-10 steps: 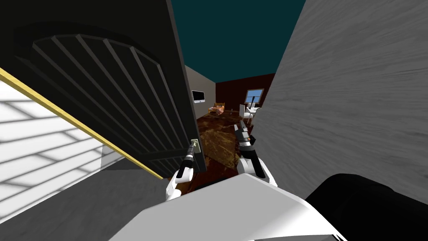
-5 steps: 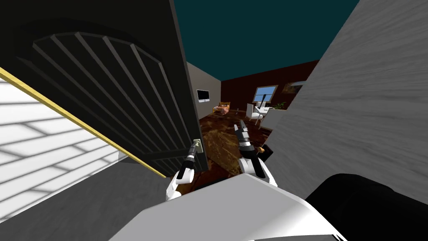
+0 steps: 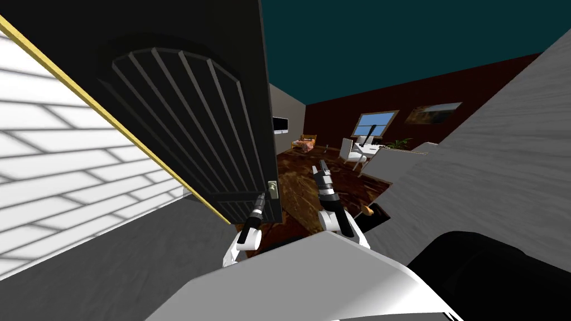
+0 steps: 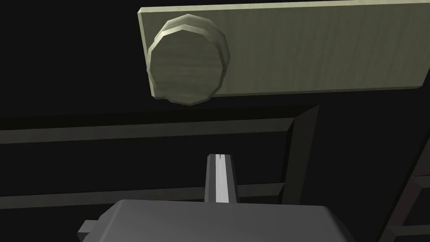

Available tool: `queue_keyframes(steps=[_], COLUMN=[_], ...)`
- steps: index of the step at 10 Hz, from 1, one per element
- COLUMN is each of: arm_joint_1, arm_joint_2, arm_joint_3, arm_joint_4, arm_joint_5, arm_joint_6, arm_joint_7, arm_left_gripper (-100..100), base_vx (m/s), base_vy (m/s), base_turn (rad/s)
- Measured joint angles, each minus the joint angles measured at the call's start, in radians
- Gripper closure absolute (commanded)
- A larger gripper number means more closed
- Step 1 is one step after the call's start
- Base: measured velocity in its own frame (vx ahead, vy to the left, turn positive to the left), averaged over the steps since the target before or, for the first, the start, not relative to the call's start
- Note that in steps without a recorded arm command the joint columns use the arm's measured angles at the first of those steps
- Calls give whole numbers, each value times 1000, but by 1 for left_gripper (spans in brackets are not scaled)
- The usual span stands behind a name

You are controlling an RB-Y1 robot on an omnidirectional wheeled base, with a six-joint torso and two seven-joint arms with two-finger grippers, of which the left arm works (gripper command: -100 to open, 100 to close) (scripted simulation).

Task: Push the door open

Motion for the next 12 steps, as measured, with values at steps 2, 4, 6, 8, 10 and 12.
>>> queue_keyframes(steps=[2, 4, 6, 8, 10, 12], arm_joint_1=[38, 70, 88, 77, 67, 57], arm_joint_2=[-12, -51, -76, -42, -27, -40], arm_joint_3=[-38, -76, -95, -88, -82, -75], arm_joint_4=[-30, -58, -77, -66, -56, -48], arm_joint_5=[0, -2, -3, -3, -4, -5], arm_joint_6=[0, 8, 14, 13, 9, 9], arm_joint_7=[-18, -42, -54, -53, -53, -52], arm_left_gripper=[-100, -100, -100, -100, -100, -100], base_vx=[-143, -138, 3, 207, 221, 186], base_vy=[47, 2, -17, -51, -82, -123], base_turn=[155, 91, 0, -12, -16, -16])
